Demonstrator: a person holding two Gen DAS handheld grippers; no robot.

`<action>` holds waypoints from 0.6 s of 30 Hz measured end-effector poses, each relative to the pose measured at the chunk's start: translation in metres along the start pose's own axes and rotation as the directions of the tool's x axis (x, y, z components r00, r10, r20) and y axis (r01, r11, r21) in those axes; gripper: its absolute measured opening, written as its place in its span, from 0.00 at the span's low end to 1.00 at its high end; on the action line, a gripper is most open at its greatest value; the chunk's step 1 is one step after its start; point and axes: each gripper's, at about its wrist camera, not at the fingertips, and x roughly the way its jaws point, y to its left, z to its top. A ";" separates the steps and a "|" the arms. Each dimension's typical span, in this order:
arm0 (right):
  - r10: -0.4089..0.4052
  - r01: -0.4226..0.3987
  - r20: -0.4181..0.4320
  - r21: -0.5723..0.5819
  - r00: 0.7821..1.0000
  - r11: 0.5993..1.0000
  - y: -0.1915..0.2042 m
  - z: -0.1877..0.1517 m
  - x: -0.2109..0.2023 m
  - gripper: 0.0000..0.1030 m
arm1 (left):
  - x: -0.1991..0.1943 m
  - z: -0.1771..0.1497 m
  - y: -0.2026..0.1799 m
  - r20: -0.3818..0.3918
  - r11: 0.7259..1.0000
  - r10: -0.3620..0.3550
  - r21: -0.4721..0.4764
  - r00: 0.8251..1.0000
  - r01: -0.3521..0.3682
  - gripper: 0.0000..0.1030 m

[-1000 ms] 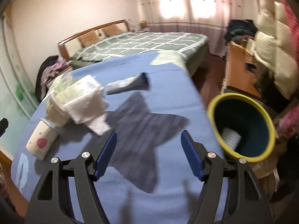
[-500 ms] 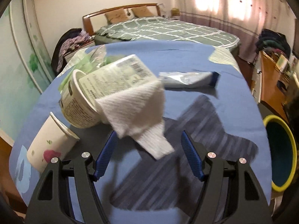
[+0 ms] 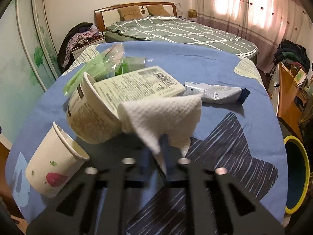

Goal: Collect trash
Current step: 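Grasp the white tissue with the right tool and lift it, then carry the tissue over the yellow bin and open the right tool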

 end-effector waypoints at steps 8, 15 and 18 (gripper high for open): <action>0.004 -0.012 0.084 0.090 0.996 0.996 -0.026 -0.013 -0.041 0.03 | 0.009 -0.002 0.000 -0.018 1.000 -0.005 -0.004 1.000 0.005 0.95; 0.015 -0.047 0.180 0.178 0.984 0.983 -0.052 -0.013 -0.084 0.03 | 0.012 -0.004 -0.003 -0.026 1.000 -0.009 0.002 1.000 0.009 0.95; 0.014 -0.056 0.209 0.194 0.978 0.979 -0.059 -0.013 -0.098 0.03 | 0.009 -0.005 -0.006 -0.020 1.000 -0.012 0.011 1.000 0.012 0.95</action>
